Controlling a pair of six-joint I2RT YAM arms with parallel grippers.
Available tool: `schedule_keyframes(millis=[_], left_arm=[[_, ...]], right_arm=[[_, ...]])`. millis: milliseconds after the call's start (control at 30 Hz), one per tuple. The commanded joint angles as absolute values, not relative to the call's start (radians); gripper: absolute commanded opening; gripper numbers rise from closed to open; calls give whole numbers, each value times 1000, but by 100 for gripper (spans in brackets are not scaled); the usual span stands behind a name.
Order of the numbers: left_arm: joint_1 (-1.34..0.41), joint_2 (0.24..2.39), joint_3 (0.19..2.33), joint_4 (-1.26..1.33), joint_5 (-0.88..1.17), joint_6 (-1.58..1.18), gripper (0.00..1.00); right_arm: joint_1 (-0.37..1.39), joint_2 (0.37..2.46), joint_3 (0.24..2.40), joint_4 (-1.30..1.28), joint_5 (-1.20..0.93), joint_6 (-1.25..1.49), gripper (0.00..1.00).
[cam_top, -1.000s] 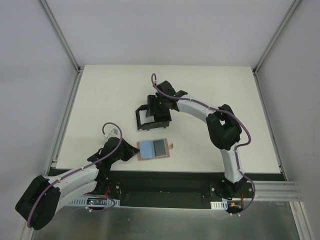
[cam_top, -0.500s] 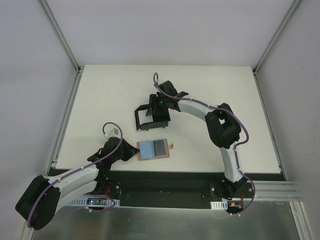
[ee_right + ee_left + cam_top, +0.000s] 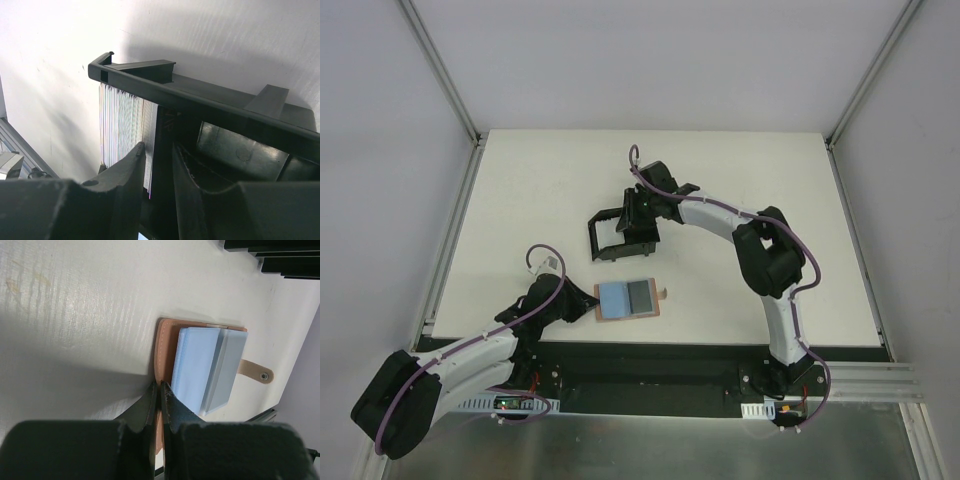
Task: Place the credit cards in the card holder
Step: Pick up the credit card from the storage box.
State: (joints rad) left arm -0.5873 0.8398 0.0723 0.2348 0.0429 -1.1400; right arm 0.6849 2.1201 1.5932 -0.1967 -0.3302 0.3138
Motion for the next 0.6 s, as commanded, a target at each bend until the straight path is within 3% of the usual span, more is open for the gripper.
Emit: schedule_keyframes(millis=[0, 567], left_arm=[[-578, 856, 87, 183, 49, -1112, 0], [-578, 854, 89, 181, 58, -1109, 0]], right_arm=[[687, 2039, 1591, -169, -345, 318, 29], [684, 2002, 1600, -264, -226, 265, 4]])
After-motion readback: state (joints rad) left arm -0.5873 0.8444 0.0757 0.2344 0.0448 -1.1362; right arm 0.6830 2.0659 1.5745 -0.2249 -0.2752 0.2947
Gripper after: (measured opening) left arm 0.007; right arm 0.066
